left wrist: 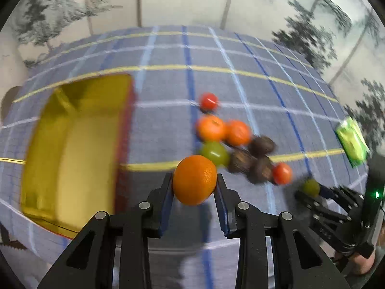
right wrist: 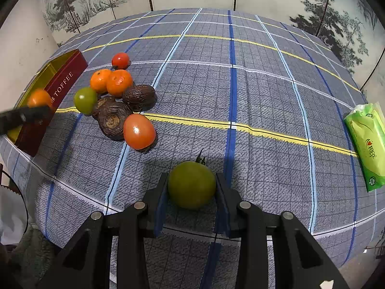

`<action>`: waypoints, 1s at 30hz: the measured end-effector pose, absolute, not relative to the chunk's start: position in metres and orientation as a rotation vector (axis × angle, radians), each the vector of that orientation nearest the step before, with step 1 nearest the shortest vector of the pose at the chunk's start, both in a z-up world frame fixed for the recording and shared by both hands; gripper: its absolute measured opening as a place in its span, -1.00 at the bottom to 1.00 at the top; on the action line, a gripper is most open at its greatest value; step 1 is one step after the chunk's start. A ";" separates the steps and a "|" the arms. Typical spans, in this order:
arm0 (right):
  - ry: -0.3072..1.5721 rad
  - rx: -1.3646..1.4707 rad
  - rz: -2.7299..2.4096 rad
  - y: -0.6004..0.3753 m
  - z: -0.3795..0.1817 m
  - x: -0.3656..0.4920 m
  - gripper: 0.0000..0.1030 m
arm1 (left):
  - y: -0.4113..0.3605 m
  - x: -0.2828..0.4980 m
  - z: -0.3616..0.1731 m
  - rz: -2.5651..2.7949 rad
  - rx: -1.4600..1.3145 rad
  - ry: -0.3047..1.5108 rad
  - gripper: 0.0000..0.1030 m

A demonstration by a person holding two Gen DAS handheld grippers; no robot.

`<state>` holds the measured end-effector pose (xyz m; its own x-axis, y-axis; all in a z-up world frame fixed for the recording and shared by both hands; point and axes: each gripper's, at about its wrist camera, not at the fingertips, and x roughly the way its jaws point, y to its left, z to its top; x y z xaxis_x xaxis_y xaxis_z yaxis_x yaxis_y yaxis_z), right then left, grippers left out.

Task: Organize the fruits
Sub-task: 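Carry the tangerine over the TOFFEE tin with the left tool and release it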

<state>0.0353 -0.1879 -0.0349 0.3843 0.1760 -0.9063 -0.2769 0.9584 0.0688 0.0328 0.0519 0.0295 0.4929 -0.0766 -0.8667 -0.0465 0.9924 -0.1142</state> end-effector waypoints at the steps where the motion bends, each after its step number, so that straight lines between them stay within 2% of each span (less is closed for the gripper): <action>1: 1.141 -0.100 0.289 -0.188 -0.035 0.035 -0.34 | 0.060 0.034 0.031 -0.001 -0.127 1.051 -0.34; 15: 1.142 -0.104 0.276 -0.187 -0.036 0.036 -0.34 | 0.197 0.031 -0.001 0.312 -0.130 1.097 -0.34; 30: 1.152 -0.116 0.253 -0.183 -0.035 0.037 -0.34 | 0.212 0.012 -0.030 0.351 -0.134 1.150 -0.34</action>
<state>0.0370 -0.1826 -0.0348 0.3823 0.1388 -0.9136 -0.2575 0.9655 0.0389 0.0121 0.2124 -0.0299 0.3613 0.2030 -0.9101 -0.3395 0.9377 0.0744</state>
